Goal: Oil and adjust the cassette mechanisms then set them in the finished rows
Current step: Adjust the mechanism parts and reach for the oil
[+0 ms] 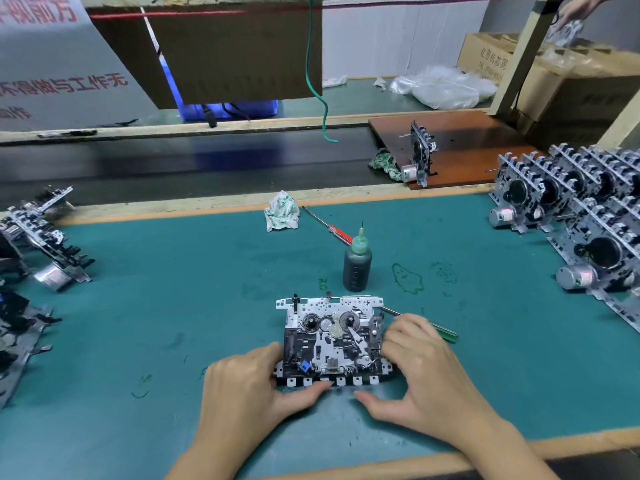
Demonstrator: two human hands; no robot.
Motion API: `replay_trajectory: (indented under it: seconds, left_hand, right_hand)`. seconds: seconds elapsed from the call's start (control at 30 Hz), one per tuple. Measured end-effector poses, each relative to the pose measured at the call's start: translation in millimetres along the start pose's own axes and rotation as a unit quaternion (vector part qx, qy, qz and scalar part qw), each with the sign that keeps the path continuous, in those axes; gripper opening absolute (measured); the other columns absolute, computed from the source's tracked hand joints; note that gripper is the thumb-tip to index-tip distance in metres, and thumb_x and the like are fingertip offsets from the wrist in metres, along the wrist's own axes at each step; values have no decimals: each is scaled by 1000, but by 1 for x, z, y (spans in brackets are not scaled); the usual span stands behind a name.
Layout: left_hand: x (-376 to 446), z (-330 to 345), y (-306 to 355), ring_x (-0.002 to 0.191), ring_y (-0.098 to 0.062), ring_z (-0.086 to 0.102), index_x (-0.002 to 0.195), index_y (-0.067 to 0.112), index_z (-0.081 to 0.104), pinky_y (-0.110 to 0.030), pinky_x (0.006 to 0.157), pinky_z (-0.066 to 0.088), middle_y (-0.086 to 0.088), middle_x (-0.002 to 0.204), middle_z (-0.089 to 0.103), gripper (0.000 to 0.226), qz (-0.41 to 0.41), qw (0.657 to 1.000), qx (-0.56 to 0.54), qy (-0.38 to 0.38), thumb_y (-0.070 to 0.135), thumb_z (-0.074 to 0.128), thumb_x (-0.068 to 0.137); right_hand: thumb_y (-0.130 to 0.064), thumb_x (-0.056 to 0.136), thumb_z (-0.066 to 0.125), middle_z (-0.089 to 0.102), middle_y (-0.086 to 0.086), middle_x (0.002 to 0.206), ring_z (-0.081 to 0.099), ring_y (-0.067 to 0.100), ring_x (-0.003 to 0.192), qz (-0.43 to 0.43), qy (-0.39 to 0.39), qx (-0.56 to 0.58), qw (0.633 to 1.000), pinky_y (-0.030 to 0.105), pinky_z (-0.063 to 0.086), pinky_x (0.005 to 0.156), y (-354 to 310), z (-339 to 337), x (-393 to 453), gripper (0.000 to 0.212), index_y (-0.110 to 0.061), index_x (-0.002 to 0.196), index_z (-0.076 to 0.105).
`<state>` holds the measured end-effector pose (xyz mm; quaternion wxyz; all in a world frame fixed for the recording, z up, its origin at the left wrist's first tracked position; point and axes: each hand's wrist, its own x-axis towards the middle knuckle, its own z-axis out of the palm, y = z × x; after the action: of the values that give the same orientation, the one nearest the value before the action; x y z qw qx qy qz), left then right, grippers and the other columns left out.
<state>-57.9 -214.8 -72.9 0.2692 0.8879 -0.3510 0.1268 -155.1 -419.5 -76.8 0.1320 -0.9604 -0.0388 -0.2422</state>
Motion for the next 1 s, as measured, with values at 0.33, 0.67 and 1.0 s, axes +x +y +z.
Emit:
replay_trajectory:
  seconds: [0.33, 0.67, 1.0]
  left_hand:
    - [-2, -7, -2, 35, -6, 41, 51, 24, 39, -20, 37, 31, 10, 36, 40, 67, 29, 999, -18, -23, 90, 40, 60]
    - [-3, -7, -3, 35, -6, 41, 51, 21, 40, -21, 37, 32, 10, 38, 40, 62, 17, 999, -19, -37, 82, 47, 62]
    - [0, -18, -1, 41, 0, 31, 58, 30, 47, -12, 46, 26, 13, 40, 38, 35, -39, 973, -224, -40, 61, 56, 70]
  right_hand:
    - [-50, 75, 59, 46, -4, 65, 48, 21, 66, 24, -3, -18, 1000, 28, 37, 71, -1, -1, -4, 40, -13, 62, 48]
    - [-52, 75, 58, 43, -6, 66, 42, 16, 66, 31, -14, -9, 999, 23, 33, 68, -2, -3, -4, 41, -15, 63, 47]
    - [-58, 78, 55, 30, -15, 59, 29, 4, 61, 120, 0, 162, 979, 21, 28, 58, -12, -22, 4, 42, -30, 60, 30]
